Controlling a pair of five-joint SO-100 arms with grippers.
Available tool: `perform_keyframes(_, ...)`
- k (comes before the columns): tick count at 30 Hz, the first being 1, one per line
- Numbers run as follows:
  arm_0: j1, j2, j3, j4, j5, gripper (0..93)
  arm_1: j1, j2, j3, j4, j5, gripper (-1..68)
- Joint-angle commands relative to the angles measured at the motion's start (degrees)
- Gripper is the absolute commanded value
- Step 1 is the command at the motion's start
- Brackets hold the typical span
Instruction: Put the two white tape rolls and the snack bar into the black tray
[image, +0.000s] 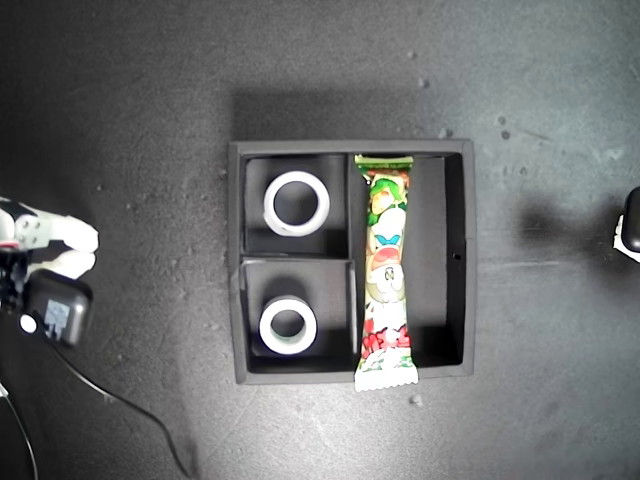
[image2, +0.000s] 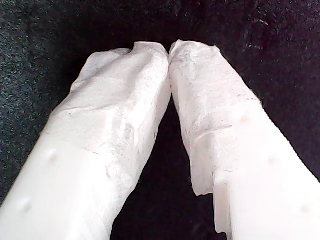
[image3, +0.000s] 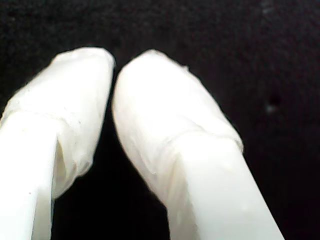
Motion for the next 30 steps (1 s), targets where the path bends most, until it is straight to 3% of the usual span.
perform_keyframes(1,-0.3,2.9,3.4,2.0,-2.5,0.0,-0.6,-0.4,1.2,1.7,-4.5,0.0)
perform_keyframes(6,-1.6,2.9,3.4,4.0,-3.3,0.2,-0.6,-0.4,1.2,1.7,-4.5,0.0)
perform_keyframes(12,-1.6,2.9,3.4,4.0,10.0,0.2,-0.6,-0.4,1.2,1.7,-4.5,0.0)
perform_keyframes(30,-1.6,2.9,3.4,4.0,9.9,0.2,-0.6,-0.4,1.2,1.7,-4.5,0.0)
